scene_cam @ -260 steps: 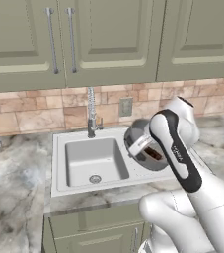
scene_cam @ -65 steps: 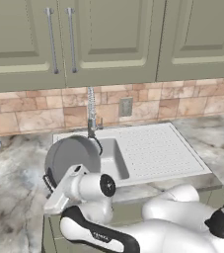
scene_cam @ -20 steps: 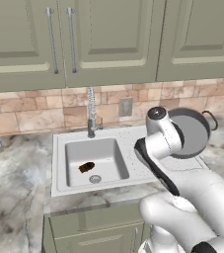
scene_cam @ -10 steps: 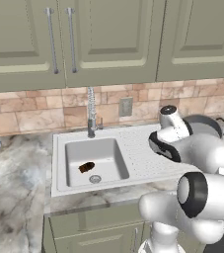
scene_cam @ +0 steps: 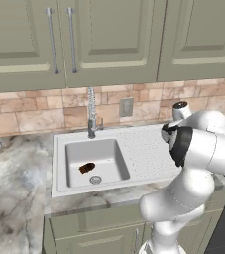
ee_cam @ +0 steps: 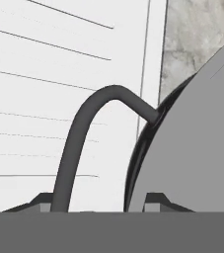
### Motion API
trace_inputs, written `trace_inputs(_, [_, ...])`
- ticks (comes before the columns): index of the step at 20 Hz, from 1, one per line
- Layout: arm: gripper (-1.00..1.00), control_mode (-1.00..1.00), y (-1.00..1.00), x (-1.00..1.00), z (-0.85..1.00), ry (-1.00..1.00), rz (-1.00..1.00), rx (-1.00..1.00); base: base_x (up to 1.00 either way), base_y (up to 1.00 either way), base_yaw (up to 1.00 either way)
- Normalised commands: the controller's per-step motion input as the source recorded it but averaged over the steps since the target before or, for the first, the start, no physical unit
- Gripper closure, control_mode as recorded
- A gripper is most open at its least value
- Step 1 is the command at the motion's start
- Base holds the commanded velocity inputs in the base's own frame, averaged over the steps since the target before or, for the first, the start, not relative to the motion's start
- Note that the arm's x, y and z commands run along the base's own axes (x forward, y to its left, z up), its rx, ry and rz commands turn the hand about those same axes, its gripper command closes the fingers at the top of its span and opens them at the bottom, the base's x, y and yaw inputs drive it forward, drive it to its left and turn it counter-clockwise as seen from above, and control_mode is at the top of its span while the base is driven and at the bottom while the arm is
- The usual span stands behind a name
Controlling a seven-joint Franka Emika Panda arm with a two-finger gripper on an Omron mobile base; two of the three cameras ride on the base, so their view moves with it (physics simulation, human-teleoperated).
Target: Dump the sweet potato from the pot into the sink. Then turn on the water and wash the sweet potato. Then turn off the water and put the sweet potato back in the pot.
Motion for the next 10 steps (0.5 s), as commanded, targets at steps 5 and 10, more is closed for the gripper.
trace_inputs(5, [1.00, -1.00, -0.80, 0.00, -0.27, 0.01, 0.00, 0.07, 0.00, 0.00, 0.00])
trace_inputs(10, [1.00, -1.00, -0.64, 0.00, -0.45, 0.00, 0.00, 0.12, 0.00, 0.00, 0.00])
